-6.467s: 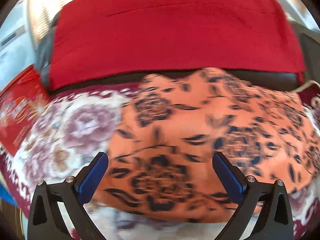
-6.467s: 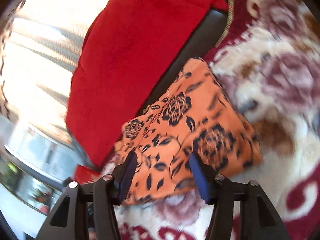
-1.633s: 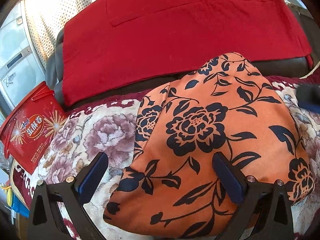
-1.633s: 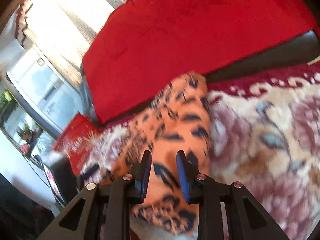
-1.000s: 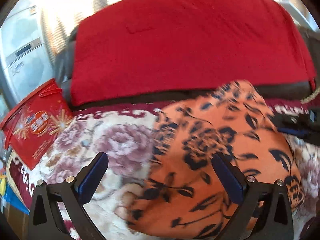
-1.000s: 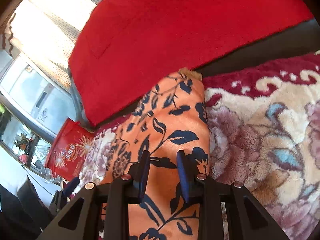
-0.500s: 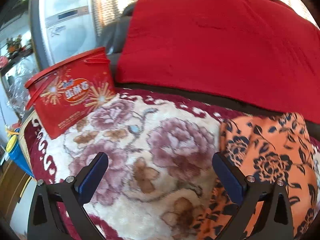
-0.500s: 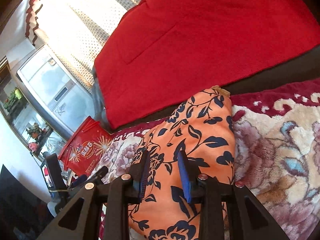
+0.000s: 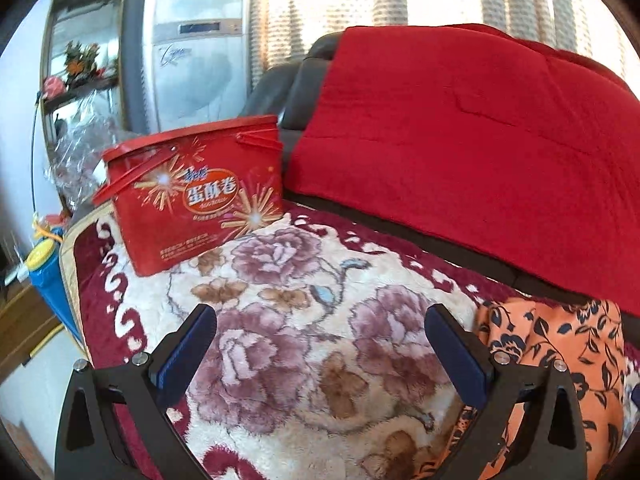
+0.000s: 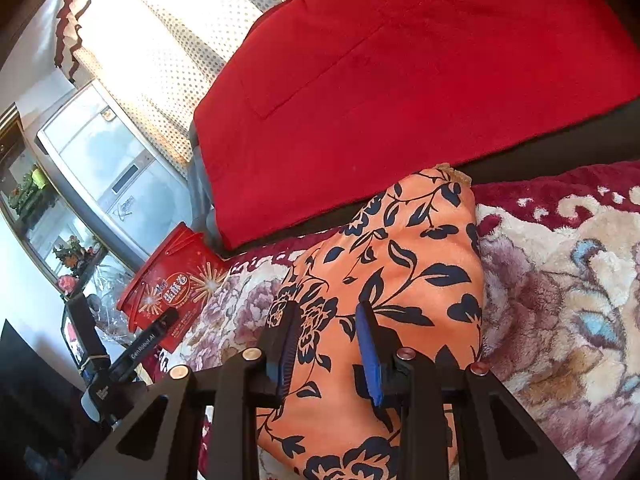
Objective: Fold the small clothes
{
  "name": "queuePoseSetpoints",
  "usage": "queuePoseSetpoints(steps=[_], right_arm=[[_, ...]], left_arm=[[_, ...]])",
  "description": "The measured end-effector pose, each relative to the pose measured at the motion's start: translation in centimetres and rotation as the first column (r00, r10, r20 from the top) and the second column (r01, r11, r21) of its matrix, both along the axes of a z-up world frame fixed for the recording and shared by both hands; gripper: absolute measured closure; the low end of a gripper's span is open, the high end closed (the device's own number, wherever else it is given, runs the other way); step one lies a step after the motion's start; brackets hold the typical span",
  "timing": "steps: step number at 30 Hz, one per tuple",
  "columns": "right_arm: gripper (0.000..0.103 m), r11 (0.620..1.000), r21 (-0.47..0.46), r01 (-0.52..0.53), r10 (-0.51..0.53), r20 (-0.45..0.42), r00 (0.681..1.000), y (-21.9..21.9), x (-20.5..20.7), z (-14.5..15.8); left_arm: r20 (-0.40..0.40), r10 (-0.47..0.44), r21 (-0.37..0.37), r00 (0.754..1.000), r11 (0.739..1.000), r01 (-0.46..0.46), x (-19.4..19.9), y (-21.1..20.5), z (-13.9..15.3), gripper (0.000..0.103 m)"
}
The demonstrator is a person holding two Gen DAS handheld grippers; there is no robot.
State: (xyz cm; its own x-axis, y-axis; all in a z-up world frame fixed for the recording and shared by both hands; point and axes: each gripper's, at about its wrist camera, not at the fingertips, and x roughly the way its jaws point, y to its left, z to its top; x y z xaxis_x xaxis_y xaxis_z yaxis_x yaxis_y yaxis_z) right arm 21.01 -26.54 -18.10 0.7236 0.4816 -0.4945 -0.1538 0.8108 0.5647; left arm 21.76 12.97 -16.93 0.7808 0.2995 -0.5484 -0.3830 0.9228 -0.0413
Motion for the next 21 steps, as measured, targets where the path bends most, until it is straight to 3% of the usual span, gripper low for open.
queuePoseSetpoints(steps=[21], right_arm=[[0.071, 1.0, -0.01, -0.02, 0.02, 0.001, 1.0, 0.72, -0.15, -0.05]], left_arm=[[0.016, 0.024, -0.021, 1.0, 0.999, -0.024, -0.3, 0.87, 0.06, 0.0]])
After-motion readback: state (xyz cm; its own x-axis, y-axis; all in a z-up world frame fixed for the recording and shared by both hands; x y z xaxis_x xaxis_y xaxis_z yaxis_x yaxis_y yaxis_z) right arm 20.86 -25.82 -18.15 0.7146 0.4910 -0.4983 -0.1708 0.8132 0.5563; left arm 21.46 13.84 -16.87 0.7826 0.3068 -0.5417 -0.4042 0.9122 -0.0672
